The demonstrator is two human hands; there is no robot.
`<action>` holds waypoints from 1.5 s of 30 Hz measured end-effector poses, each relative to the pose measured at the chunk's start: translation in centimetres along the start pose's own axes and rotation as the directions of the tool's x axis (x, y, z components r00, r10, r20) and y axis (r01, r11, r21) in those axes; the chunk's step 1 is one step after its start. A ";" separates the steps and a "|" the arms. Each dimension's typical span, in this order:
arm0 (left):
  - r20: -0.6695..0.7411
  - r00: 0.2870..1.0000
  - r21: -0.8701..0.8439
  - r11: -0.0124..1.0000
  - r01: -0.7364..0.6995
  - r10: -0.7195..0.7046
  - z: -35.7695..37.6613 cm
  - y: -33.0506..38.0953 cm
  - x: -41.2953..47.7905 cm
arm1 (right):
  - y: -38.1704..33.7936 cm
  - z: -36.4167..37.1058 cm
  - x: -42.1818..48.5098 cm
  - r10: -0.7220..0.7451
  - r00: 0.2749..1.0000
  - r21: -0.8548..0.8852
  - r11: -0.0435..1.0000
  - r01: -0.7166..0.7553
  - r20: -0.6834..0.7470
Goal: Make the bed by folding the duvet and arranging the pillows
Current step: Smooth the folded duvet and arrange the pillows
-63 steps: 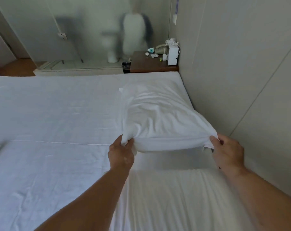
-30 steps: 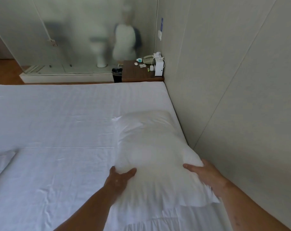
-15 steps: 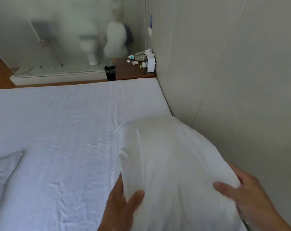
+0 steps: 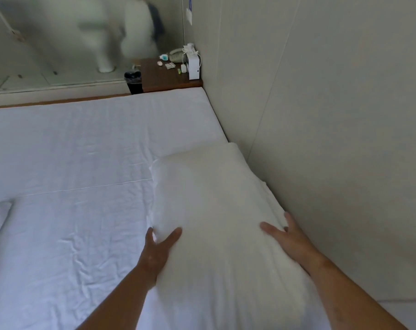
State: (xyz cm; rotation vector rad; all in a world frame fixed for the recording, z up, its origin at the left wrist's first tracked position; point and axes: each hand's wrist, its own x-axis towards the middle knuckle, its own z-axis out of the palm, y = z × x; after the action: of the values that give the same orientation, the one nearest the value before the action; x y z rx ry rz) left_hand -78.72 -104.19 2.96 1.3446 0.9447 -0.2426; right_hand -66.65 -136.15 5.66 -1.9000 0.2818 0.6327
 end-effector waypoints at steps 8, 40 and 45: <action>-0.003 0.938 0.062 0.936 -0.345 0.346 3.8 2.1 -4.6 | -3.5 0.4 -2.8 -0.255 0.967 0.043 0.966 0.255 -0.002; 0.253 0.956 0.044 0.986 -0.162 0.145 3.3 -7.4 -5.9 | 6.5 -2.4 -9.9 0.012 0.993 -0.060 0.998 -0.019 -0.116; 0.245 0.931 0.069 0.954 -0.293 0.269 3.2 -6.6 -5.1 | 6.1 -3.0 -10.2 -0.040 0.971 -0.125 0.992 0.010 -0.234</action>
State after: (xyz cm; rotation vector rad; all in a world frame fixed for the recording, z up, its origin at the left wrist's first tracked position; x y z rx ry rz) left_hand -84.75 -110.65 1.54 1.4932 0.5394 -0.2262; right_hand -77.12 -142.28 7.35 -2.0976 0.3771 0.4141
